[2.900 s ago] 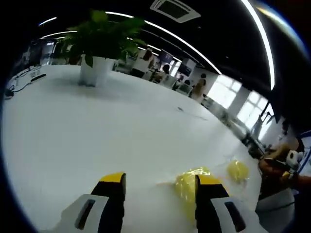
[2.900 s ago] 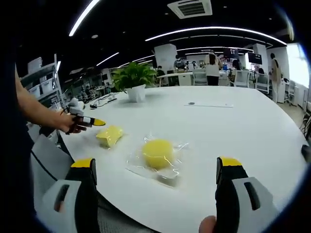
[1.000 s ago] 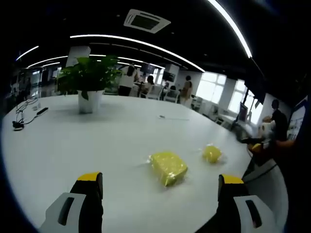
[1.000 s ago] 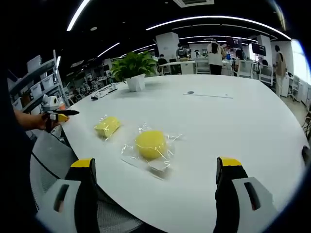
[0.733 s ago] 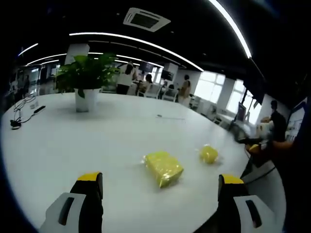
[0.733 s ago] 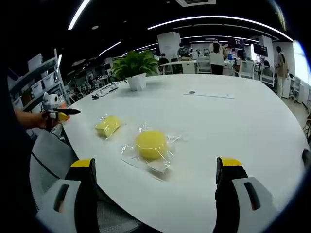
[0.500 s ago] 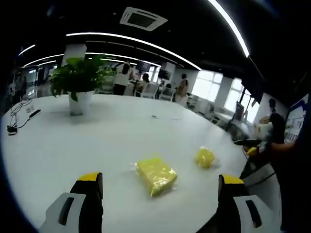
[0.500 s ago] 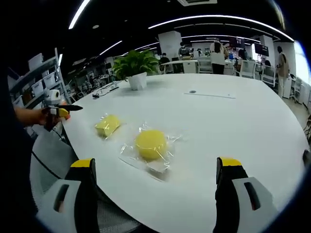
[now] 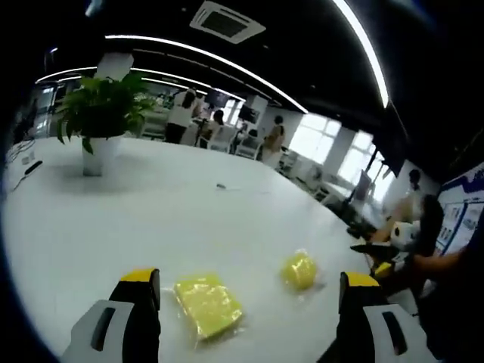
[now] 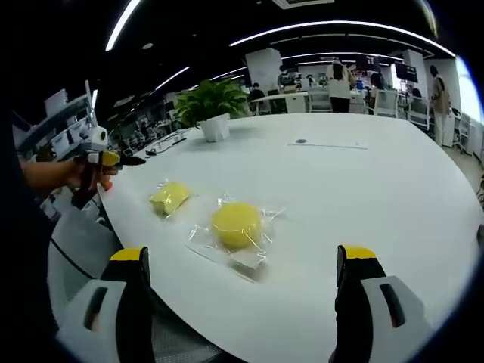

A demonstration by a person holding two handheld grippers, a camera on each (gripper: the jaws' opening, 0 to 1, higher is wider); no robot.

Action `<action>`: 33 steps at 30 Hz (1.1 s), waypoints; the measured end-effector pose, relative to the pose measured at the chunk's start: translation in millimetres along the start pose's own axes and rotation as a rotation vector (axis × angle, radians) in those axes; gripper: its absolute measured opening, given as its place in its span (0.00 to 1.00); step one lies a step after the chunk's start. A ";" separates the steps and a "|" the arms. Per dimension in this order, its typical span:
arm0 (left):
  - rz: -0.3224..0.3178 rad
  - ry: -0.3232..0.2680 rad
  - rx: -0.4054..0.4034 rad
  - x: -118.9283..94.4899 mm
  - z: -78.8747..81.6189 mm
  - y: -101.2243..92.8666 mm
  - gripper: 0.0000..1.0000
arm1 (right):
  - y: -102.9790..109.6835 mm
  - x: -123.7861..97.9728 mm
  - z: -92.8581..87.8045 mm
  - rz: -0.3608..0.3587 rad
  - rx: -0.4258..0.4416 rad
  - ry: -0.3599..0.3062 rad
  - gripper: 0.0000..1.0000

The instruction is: Compare the silicone blocks by pressing each to a similar depth, holding the contact briefly, and releasing to observe deformation and rebound differences across the visible hardness samples.

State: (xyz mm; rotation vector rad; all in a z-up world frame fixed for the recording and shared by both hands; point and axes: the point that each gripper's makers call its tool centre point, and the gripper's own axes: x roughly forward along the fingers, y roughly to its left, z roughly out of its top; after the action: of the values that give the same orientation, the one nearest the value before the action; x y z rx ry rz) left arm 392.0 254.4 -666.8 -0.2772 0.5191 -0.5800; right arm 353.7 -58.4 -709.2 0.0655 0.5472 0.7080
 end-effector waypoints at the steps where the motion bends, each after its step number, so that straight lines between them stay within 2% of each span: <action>1: -0.001 -0.001 -0.002 1.9 0.6 -0.3 1.00 | -0.2 -0.3 0.8 0.002 0.001 -0.008 0.96; 3: -0.003 0.026 -0.010 11.5 -1.0 -2.9 1.00 | -1.3 0.0 -2.0 -0.002 -0.004 0.002 0.96; 10: -0.017 0.055 -0.070 33.1 -0.4 -8.0 1.00 | -2.9 -2.6 -2.9 -0.007 -0.006 -0.001 0.96; 12: -0.037 0.074 -0.095 36.8 -2.3 -12.8 1.00 | -3.6 -2.9 -3.9 -0.010 -0.007 0.000 0.96; 18: -0.070 0.107 -0.094 52.6 -4.0 -28.3 1.00 | -4.1 -2.8 -7.2 -0.015 -0.010 0.009 0.96; 21: -0.098 0.127 -0.098 68.0 -5.8 -34.8 1.00 | -3.4 -2.8 -6.5 -0.015 -0.007 0.006 0.96; 23: -0.140 0.132 -0.133 77.3 -6.3 -41.9 0.98 | -3.1 -2.6 -7.1 -0.014 -0.007 0.009 0.96; 25: -0.145 0.134 -0.151 86.1 -6.7 -43.4 0.96 | -2.1 -2.6 -7.0 -0.012 -0.004 0.009 0.96; 28: -0.148 0.138 -0.173 95.3 -8.3 -46.2 1.00 | -2.8 -2.9 -8.4 -0.010 0.001 0.010 0.96; 33: -0.160 0.163 -0.204 112.6 -18.0 -51.2 0.98 | -1.6 -2.5 -12.0 -0.006 0.013 0.018 0.96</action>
State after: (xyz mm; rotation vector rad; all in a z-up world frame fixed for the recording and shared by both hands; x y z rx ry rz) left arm 439.7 145.5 -705.4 -0.4705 0.7200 -0.7099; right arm 347.1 -62.7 -718.8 0.0691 0.5694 0.6994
